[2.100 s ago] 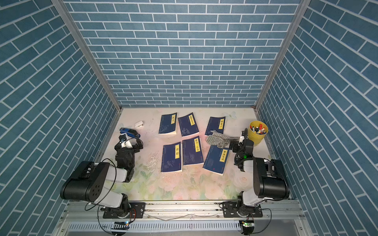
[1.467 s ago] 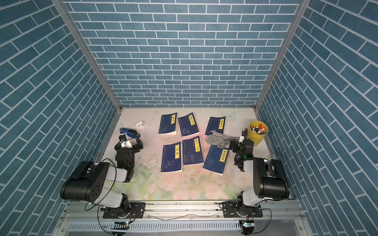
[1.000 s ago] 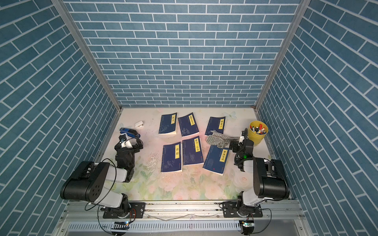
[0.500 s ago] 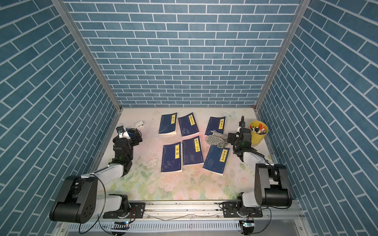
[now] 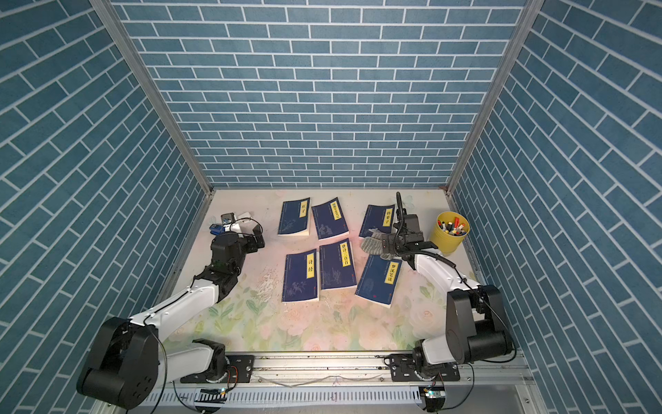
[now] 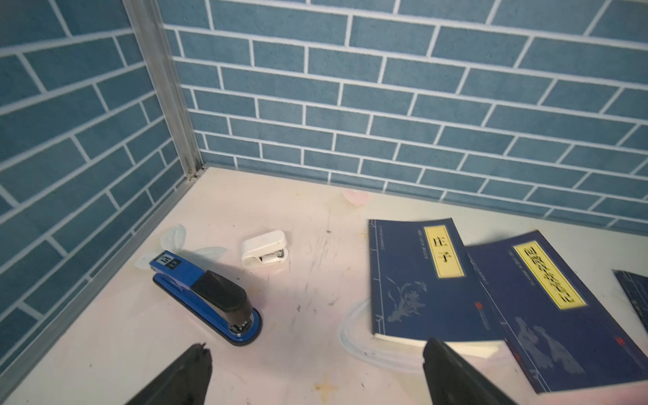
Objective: Wipe the cover of the book
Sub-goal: Pick up the cleaning item at the center of the board.
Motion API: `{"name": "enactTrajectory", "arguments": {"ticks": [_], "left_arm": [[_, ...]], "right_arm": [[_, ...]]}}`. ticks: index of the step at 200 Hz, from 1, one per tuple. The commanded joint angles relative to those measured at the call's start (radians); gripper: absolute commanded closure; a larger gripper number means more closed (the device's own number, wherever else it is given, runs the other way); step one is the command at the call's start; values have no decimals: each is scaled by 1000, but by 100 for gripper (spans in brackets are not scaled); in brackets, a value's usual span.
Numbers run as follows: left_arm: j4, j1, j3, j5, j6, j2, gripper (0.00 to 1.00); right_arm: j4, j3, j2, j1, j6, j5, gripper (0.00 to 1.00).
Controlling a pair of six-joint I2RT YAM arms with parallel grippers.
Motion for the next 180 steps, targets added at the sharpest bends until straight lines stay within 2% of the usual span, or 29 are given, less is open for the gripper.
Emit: {"name": "enactTrajectory", "arguments": {"ticks": [1, 58, 94, 137, 180], "left_arm": [[-82, -40, 4, 12, -37, -35, 0], [-157, -120, -19, 14, -73, -88, 0], [-160, -125, -33, 21, -81, -103, 0], [-165, -127, -65, 32, -85, -103, 0], [-164, -130, -65, 41, -93, -103, 0]], "right_arm": [[-90, 52, 43, 0, 12, -25, 1], [-139, 163, 178, -1, -1, -46, 1], [-152, 219, 258, -3, -8, -109, 1], [-209, 275, 325, -4, 2, -108, 1], [-362, 360, 414, -14, 22, -100, 1]]}}
